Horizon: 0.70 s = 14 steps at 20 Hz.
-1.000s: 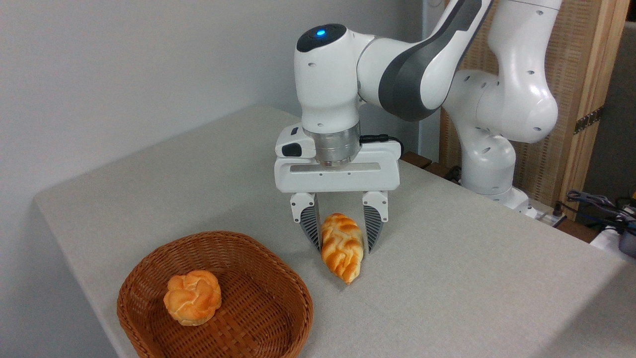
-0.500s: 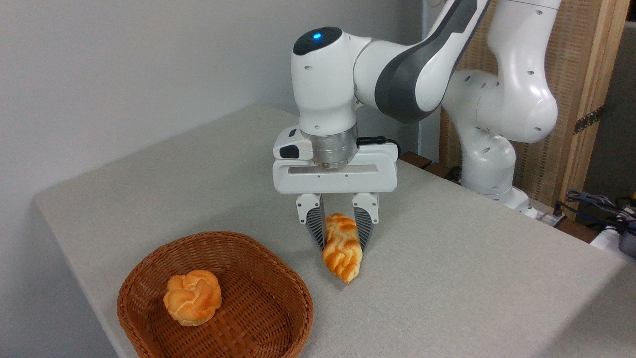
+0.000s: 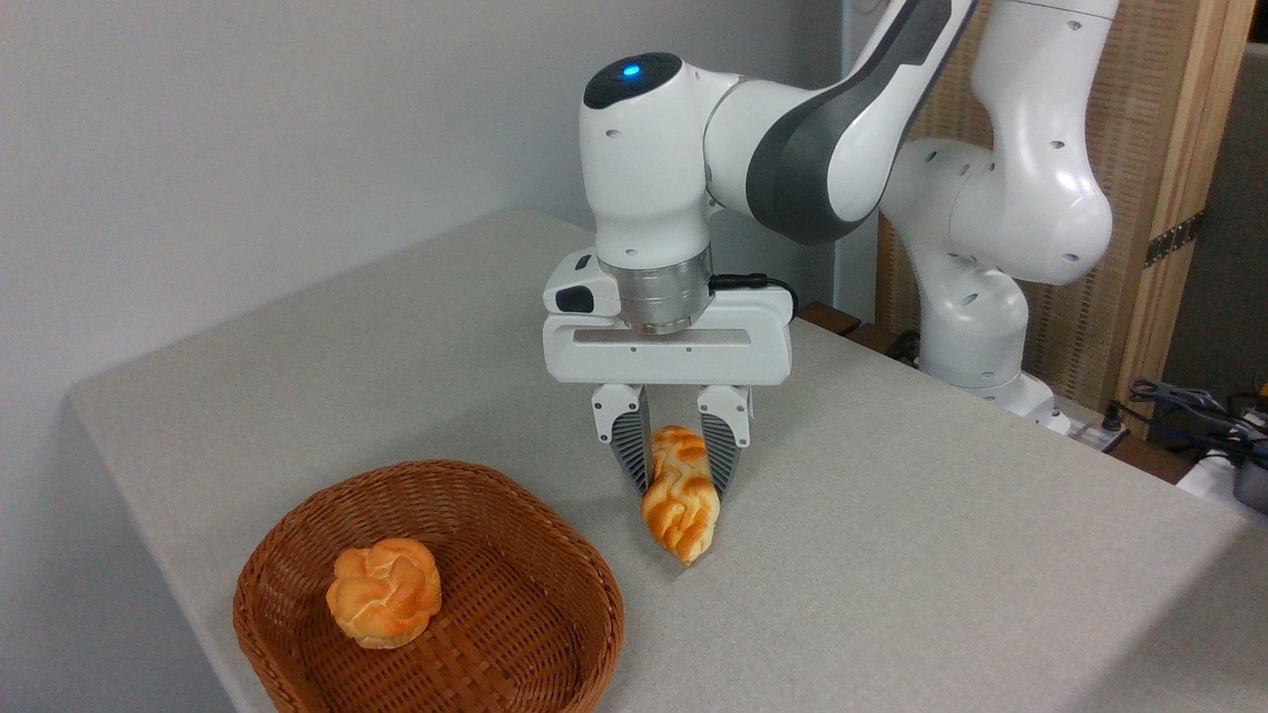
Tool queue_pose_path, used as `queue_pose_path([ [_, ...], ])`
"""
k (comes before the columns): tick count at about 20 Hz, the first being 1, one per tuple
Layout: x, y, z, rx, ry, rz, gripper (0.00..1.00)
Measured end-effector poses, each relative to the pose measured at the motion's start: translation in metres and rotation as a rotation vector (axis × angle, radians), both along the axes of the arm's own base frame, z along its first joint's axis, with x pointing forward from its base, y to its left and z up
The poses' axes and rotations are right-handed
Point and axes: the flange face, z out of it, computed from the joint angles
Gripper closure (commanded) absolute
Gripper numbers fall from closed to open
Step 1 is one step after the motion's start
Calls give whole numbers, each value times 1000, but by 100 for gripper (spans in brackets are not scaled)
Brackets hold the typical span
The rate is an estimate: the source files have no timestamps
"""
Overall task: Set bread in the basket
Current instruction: 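Lift the braided roll and carry it over the wicker basket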
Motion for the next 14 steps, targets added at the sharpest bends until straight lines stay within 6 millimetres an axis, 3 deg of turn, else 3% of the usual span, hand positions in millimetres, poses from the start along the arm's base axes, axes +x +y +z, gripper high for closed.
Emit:
queue_pose_path([
  [5, 5, -1, 9, 0, -19, -2, 72],
  [8, 14, -2, 25, 0, -44, -8, 72],
  [10, 24, -9, 48, 7, -46, -63, 71],
  [14, 57, -24, 122, 24, -89, -222, 65],
])
